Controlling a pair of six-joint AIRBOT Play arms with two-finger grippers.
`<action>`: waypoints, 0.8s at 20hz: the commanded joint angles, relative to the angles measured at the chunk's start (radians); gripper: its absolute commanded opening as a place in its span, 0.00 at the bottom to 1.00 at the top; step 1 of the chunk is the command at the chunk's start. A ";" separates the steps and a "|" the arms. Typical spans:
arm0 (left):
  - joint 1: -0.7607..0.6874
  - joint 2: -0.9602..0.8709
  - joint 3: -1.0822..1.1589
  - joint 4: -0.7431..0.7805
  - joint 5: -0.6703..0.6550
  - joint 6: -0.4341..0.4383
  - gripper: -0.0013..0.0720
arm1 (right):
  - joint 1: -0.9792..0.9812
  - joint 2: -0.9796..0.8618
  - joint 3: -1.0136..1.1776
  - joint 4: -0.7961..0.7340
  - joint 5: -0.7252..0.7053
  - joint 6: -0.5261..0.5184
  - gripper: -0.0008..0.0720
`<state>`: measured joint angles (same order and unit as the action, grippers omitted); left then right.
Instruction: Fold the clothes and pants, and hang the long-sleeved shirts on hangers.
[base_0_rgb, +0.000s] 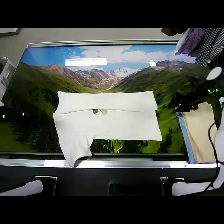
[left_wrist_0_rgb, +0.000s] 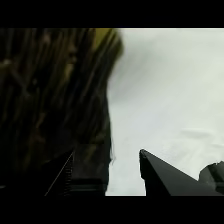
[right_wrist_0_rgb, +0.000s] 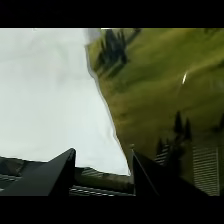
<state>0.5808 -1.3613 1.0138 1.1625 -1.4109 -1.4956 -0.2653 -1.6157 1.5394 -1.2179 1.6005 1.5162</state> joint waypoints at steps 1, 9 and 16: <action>0.079 0.235 -0.361 -0.102 0.074 0.004 0.67 | -0.041 0.140 -0.221 0.063 -0.127 -0.032 0.58; 0.075 0.341 -0.660 -0.336 0.180 0.112 0.65 | -0.041 0.197 -0.325 0.175 -0.151 -0.038 0.58; -0.051 0.326 -0.715 -0.336 0.295 0.108 0.64 | -0.041 0.211 -0.325 0.201 -0.112 -0.035 0.57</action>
<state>0.5739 -1.0298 0.3191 0.8261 -1.1751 -1.3937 -0.3058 -1.4090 1.2160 -1.0317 1.4635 1.4807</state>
